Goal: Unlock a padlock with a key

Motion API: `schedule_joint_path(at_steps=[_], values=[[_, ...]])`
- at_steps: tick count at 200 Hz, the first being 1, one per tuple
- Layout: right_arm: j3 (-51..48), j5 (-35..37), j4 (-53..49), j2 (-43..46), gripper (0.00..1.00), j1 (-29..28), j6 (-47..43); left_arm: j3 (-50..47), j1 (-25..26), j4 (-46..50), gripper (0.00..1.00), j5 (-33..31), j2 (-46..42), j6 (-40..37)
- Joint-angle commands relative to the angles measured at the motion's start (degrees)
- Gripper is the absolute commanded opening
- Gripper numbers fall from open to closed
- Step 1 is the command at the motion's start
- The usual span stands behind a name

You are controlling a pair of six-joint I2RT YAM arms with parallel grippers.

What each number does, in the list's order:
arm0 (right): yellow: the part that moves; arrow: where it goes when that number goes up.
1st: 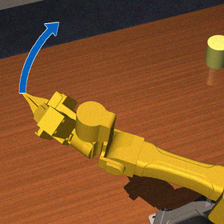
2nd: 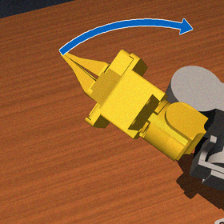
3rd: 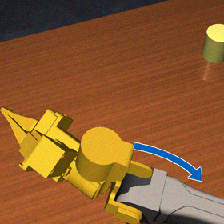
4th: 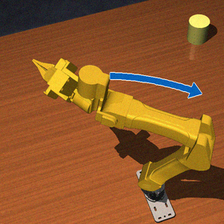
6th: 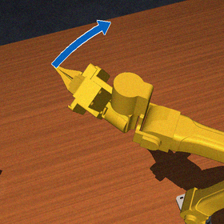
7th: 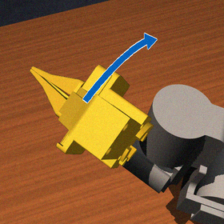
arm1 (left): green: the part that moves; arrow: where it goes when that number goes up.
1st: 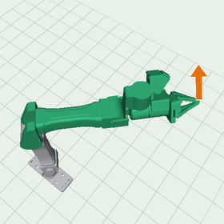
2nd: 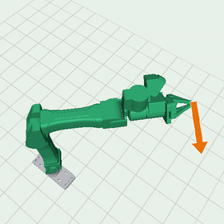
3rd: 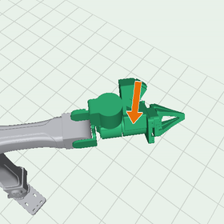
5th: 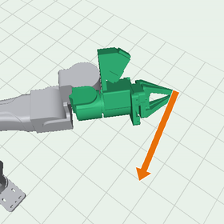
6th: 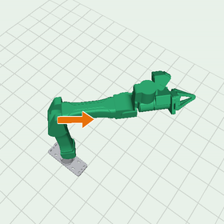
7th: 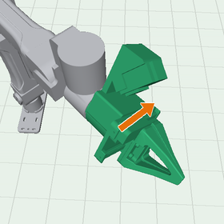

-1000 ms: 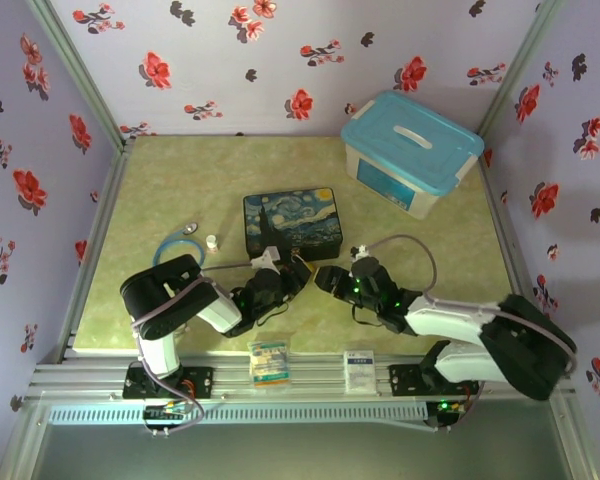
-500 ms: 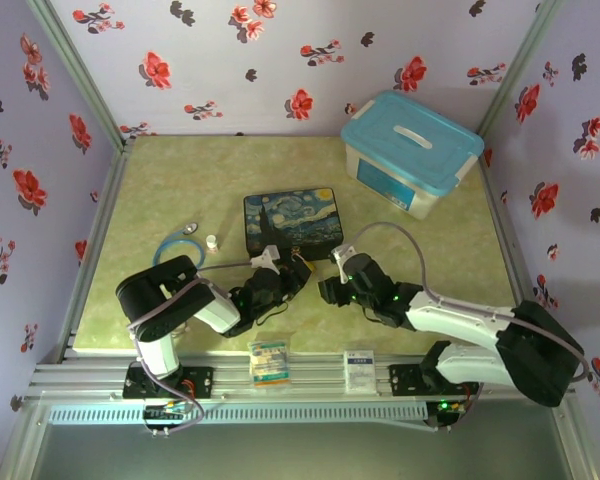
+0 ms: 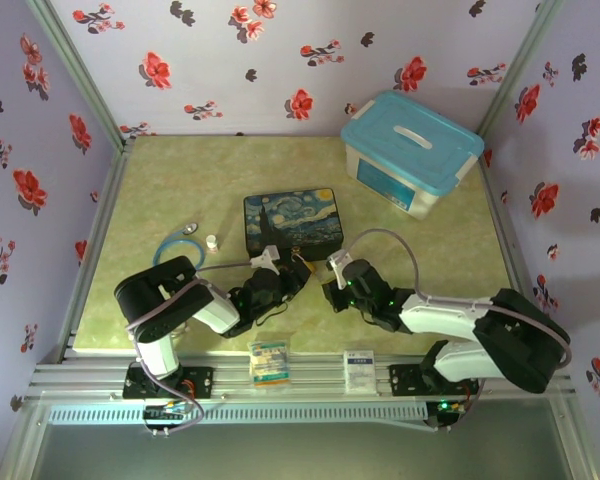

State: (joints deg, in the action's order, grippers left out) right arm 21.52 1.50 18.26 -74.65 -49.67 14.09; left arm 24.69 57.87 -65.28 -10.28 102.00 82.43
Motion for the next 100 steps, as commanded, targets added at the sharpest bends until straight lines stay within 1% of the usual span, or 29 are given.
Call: schedule_joint_path(at_steps=[1, 15, 48, 79, 100], values=[[0.3, -1.5, 6.3, -1.8, 0.12, -0.2, 0.8, 0.5, 0.7, -3.2, 0.0, 0.4, -3.3, -1.5], [0.0, -1.4, 9.5, -2.2, 0.09, -0.3, 1.0, 0.3, 0.9, -3.1, 0.0, 0.3, -3.3, -1.5], [1.7, -2.6, 13.1, -4.6, 0.05, -0.3, 1.0, 0.8, 2.0, -3.6, 0.0, 0.3, -2.2, -1.0], [3.9, -2.6, 12.9, -6.1, 0.04, -0.3, 0.3, 1.2, 2.8, -3.7, 0.0, 0.5, -1.5, -0.9], [3.9, -1.7, 13.3, -5.5, 0.03, -0.3, 0.8, 1.2, 3.4, -3.9, 0.0, 0.7, -0.6, -0.4]])
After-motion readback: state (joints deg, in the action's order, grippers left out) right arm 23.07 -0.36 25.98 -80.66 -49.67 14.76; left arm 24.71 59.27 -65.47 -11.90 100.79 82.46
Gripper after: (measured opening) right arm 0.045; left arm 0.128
